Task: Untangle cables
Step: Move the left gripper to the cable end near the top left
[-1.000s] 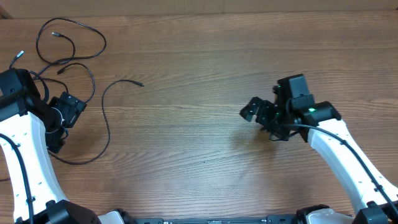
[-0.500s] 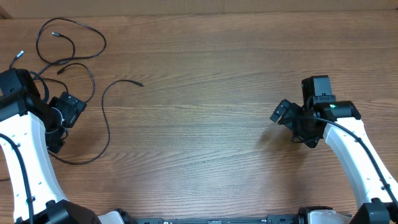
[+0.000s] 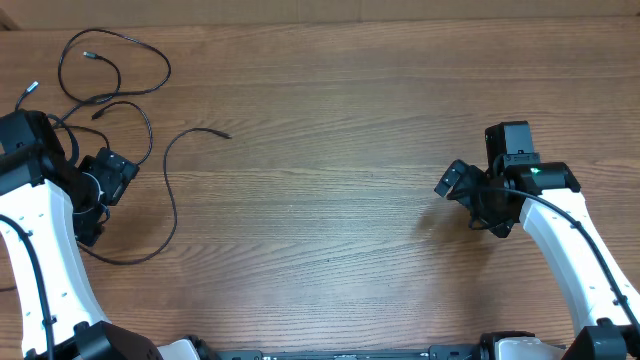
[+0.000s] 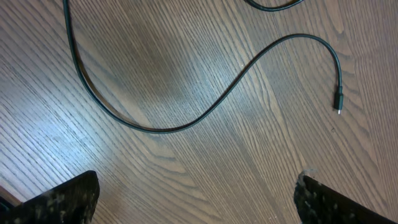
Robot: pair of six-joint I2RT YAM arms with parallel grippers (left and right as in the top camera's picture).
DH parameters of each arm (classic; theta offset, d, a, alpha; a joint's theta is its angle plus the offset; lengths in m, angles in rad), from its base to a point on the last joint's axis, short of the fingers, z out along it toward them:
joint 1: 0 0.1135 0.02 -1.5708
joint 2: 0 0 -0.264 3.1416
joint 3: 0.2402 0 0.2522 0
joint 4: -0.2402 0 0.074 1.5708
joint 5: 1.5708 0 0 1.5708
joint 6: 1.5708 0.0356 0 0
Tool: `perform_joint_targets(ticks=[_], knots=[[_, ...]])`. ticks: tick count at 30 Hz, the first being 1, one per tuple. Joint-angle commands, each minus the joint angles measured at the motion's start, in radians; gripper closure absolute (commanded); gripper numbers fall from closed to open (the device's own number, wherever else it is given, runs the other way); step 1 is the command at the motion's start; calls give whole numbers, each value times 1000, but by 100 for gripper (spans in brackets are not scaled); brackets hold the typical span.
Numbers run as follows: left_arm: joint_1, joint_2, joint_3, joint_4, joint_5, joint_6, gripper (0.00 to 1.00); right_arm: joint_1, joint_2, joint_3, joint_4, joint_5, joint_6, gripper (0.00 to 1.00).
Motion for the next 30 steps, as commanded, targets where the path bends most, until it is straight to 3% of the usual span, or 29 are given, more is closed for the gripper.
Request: perform_joint_targets(ticks=[1,13,14,16,17,18,19,20,22,26,28,30], knots=[[-1,8,10,1,-15,-10,0,-7,1,3,5,14,-3,0],[-2,8,10,14,8,-53,0,-7,1,3,5,14,-3,0],[-2,8,10,5,66,-69,0,-7,1,3,5,14,-3,0],[-9,14,10,71,252,11,27,-7,1,3,5,14,-3,0],[-16,18,10,117,347,84,33,-7,1,3,5,14,-3,0],[-33,28,10,198,542,253,36,-7,1,3,5,14,-3,0],[-52,39,13,243,659,330,34,-7,1,3,5,14,-3,0],[-76,53,21,272,697,328,27,-7,1,3,5,14,-3,0],[-125,75,44,296,666,323,23,-7,1,3,5,14,-3,0],[-278,167,156,246,457,331,16,-7,1,3,5,14,-3,0],[-350,222,224,200,303,331,1,-7,1,3,5,14,-3,0],[-417,278,276,169,110,297,0,-7,1,3,5,14,-3,0]])
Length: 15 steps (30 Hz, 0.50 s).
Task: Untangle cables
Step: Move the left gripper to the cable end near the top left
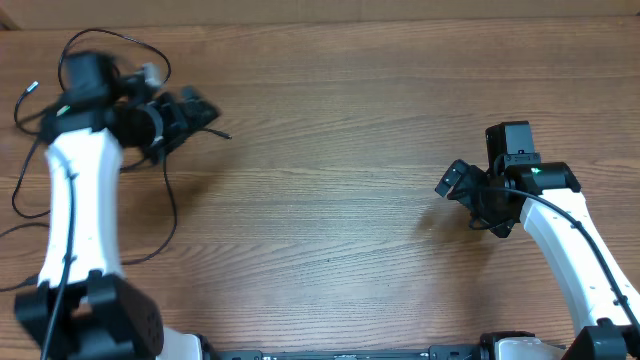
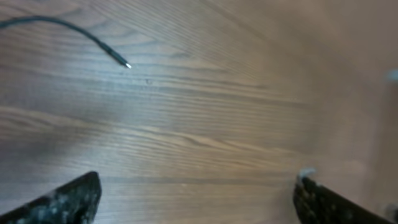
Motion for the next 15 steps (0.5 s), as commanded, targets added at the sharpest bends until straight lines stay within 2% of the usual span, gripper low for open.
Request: perform_joint_targets(ticks=[1,2,5,11,15], knots=[[-124,104,110,-43,-393,-27,0,-4,1,3,4,14,-3,0],[-162,144,121,-51,-509,-75,0,-4,1,3,4,14,-3,0],[-203,220,121,-39,-644,-144,0,-4,1,3,4,14,-3,0],[-214,334,121,41,-537,-179,0,-4,1,3,4,14,-3,0],[-182,391,121,122,-497,-340,0,-4,1,3,4,14,-3,0]])
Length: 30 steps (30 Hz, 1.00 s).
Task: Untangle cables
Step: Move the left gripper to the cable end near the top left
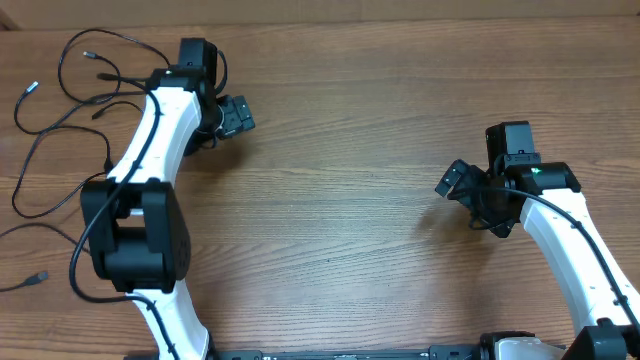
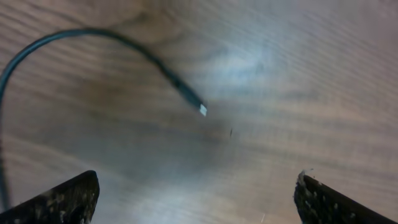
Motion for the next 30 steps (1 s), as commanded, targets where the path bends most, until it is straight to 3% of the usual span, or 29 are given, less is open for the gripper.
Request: perform_joint_targets(ticks=[1,3,6,10,16,22,30], knots=[[33,44,17,39,11,-206,0,-4,1,3,5,14,-3,0],[44,71,17,60,30,-333,0,-4,1,3,5,14,-3,0],[48,102,17,103,84,-391,2,-4,1,3,5,14,-3,0],[40,133,17,159,95,-402,12,-4,1,3,5,14,-3,0],[40,140,17,154,-15,-427,21,-4,1,3,5,14,-3,0],[34,143,17,134,-151,-426,22,-4,1,3,5,14,-3,0],[29,148,17,156,-168,-427,25,-4,1,3,5,14,-3,0]])
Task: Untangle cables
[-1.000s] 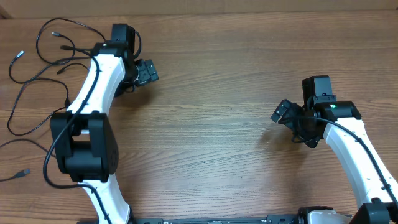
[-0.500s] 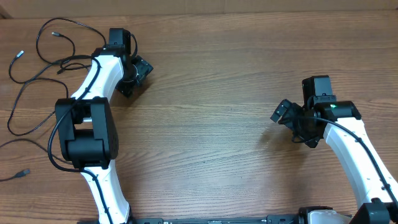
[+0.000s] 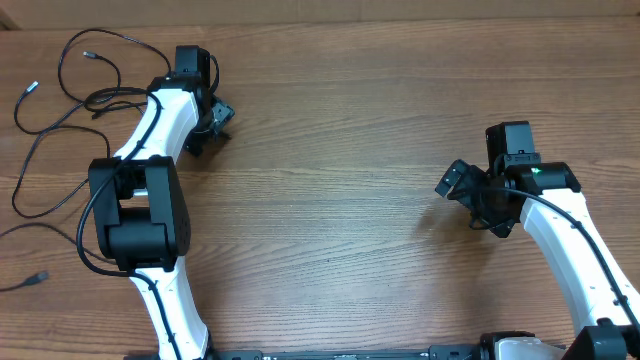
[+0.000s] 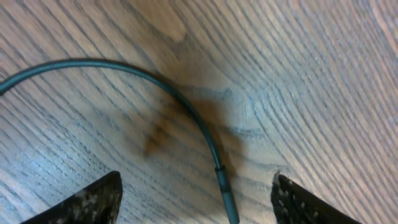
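Thin black cables (image 3: 100, 80) lie in a loose tangle at the table's far left. In the left wrist view one black cable (image 4: 143, 74) arcs in from the left. Its connector end (image 4: 227, 199) lies on the wood between my two fingers. My left gripper (image 4: 198, 202) is open low over that end, its fingers (image 4: 93, 199) wide on either side and not touching it. From overhead, the left gripper (image 3: 212, 125) sits at the tangle's right edge. My right gripper (image 3: 450, 180) hovers over bare wood at the right, far from the cables.
More cable runs down the left edge of the table, with a loose plug (image 3: 38, 278) near the front left. Another plug end (image 3: 30, 88) lies at the far left. The wooden table (image 3: 330, 150) spreads between the two arms.
My left gripper has shifted slightly left and come closer to the table. The cable's connector end, then mid-view ahead of the fingers, now lies between them. The right arm is unchanged.
My left gripper first hung open over a cable loop at the left side. It then stood farther back and right, near a free cable end. Then it was above that end, and now it is low with its open fingers astride it. The right arm stayed still.
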Robot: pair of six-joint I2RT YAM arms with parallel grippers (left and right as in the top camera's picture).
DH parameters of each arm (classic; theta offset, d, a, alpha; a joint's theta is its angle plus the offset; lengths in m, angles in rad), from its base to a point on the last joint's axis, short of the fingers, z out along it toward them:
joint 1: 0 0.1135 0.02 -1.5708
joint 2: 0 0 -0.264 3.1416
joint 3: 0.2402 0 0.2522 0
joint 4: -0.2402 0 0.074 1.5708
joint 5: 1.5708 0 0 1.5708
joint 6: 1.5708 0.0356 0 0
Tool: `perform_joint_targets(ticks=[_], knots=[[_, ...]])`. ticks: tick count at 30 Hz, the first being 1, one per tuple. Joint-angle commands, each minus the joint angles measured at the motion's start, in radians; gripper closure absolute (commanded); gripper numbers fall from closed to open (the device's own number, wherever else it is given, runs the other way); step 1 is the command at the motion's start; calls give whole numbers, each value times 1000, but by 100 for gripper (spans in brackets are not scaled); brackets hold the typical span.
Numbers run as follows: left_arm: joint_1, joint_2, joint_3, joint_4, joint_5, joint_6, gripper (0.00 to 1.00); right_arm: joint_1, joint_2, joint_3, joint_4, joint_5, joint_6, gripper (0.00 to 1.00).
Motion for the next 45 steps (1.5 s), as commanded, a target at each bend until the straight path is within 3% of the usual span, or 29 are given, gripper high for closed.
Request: perform_joint_targets(ticks=[1,21,24,26,32,45], knots=[[-15,23,16,7,-53,-10,25,-4,1,3,5,15,-3,0],[-46,91,16,39,-128,-63,24,-4,1,3,5,15,-3,0],[-46,118,16,37,-125,-62,34,-4,1,3,5,15,-3,0],[-47,128,16,30,-125,-62,55,-4,1,3,5,15,-3,0],[-46,130,16,5,-121,-53,96,-4,1,3,5,15,-3,0],[-31,5,26,-182,-133,-5,96,-4,1,3,4,15,-3,0]])
